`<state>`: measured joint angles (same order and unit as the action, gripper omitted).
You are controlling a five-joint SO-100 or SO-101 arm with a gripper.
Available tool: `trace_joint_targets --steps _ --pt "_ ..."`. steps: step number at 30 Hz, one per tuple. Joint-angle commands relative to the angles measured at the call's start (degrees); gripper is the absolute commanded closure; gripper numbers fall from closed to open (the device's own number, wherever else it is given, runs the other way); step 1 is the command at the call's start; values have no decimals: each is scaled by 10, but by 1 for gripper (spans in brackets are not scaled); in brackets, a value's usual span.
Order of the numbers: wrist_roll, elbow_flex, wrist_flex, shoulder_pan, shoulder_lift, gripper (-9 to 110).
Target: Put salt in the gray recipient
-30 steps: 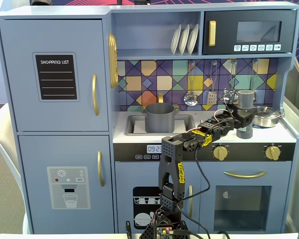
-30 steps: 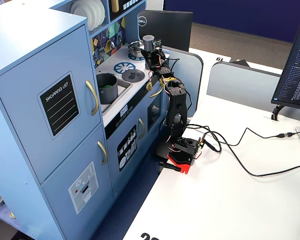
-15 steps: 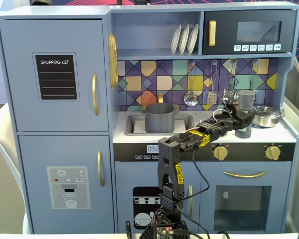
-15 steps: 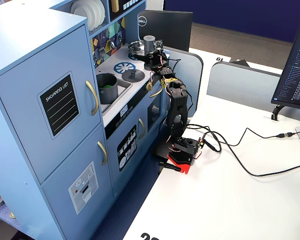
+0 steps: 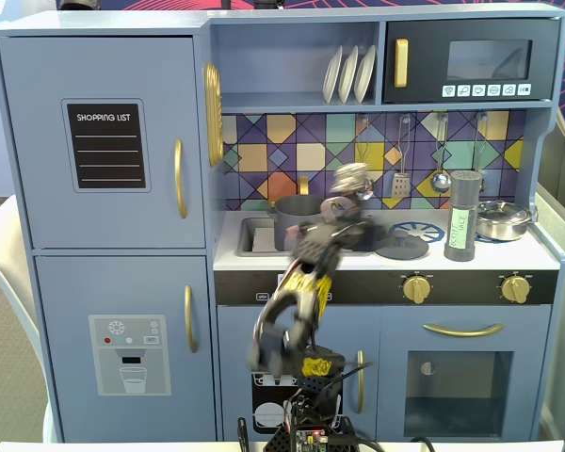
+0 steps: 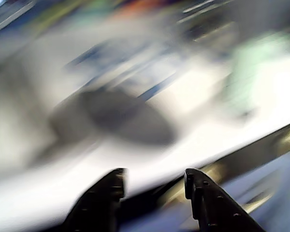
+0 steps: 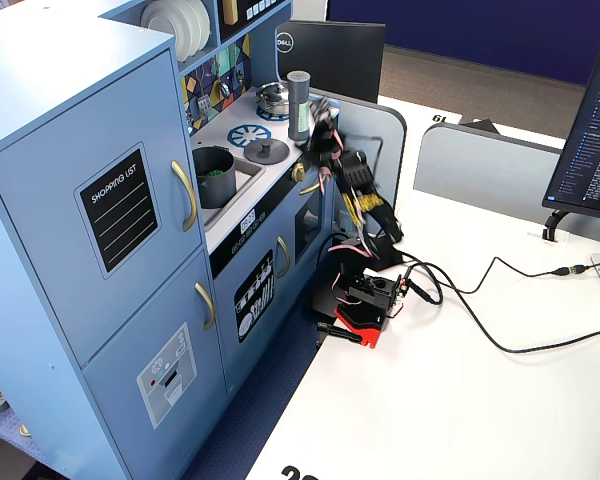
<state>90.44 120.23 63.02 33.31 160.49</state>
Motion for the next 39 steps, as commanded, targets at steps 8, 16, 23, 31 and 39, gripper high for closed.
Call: trace_joint_targets --steps 8,16,23,31,39 --pt "-62 376 125 -301 229 101" --pt "-23 583 57 -320 231 101" --pt "-27 584 130 -306 240 99" --pt "-27 584 130 -300 240 99" --pt "-27 584 130 -300 240 98"
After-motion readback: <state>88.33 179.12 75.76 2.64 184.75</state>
